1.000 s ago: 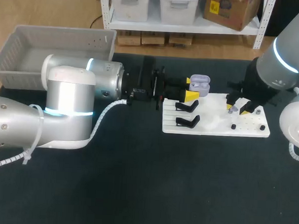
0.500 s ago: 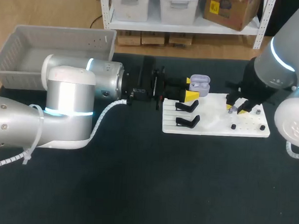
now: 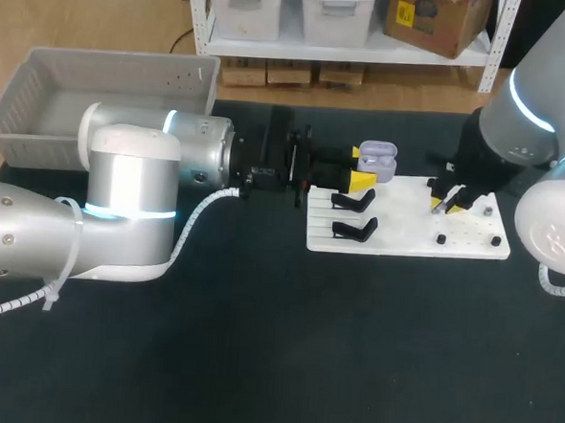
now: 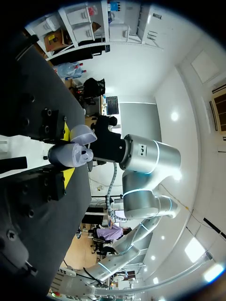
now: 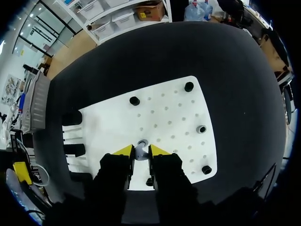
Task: Pick up each earbud case from the left stands, insert the matching earbuds, close the lid, and place the case in the box.
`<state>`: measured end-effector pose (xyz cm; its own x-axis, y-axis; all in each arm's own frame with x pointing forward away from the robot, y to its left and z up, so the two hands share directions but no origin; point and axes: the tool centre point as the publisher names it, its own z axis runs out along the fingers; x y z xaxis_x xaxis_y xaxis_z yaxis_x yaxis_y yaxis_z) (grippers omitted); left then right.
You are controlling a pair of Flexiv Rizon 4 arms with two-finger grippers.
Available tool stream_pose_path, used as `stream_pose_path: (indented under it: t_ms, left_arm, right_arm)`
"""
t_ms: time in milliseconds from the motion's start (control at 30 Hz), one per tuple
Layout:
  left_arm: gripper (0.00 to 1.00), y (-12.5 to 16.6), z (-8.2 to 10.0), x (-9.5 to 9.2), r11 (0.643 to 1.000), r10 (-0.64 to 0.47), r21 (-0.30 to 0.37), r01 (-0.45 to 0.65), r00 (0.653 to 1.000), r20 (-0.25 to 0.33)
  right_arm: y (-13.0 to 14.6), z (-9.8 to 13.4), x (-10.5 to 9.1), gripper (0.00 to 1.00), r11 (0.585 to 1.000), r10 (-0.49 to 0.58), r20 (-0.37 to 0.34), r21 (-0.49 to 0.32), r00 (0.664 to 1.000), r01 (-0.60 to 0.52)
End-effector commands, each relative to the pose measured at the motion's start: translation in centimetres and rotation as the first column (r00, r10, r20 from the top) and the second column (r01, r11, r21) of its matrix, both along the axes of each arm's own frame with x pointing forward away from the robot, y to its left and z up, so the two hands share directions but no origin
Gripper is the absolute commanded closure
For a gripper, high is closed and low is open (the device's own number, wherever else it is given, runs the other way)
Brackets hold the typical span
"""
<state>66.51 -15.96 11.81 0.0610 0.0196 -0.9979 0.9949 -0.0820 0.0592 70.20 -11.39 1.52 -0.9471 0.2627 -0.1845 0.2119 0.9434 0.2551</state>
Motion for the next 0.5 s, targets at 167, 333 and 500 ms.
stream_pose_path:
  t_ms: [167, 333, 500]
  left_arm:
    - [1.0, 0.0, -0.1, -0.1, 1.0, 0.005, -0.002, -0.005, 1.0, 0.002]
    - [1.0, 0.0, -0.1, -0.1, 1.0, 0.005, -0.002, -0.005, 1.0, 0.002]
    - [1.0, 0.0, -0.1, -0.1, 1.0, 0.005, -0.002, -0.005, 1.0, 0.002]
  right_arm:
    - [-0.5, 1.7, -0.7, 1.0, 1.0, -0.017, 0.02, 0.009, 1.0, 0.017]
    - [-0.8, 3.6, -1.3, 1.0, 0.999, -0.031, 0.036, 0.035, 0.999, 0.029]
    - [-0.3, 6.9, -2.5, 1.0, 0.999, -0.013, 0.062, 0.045, 0.998, 0.01]
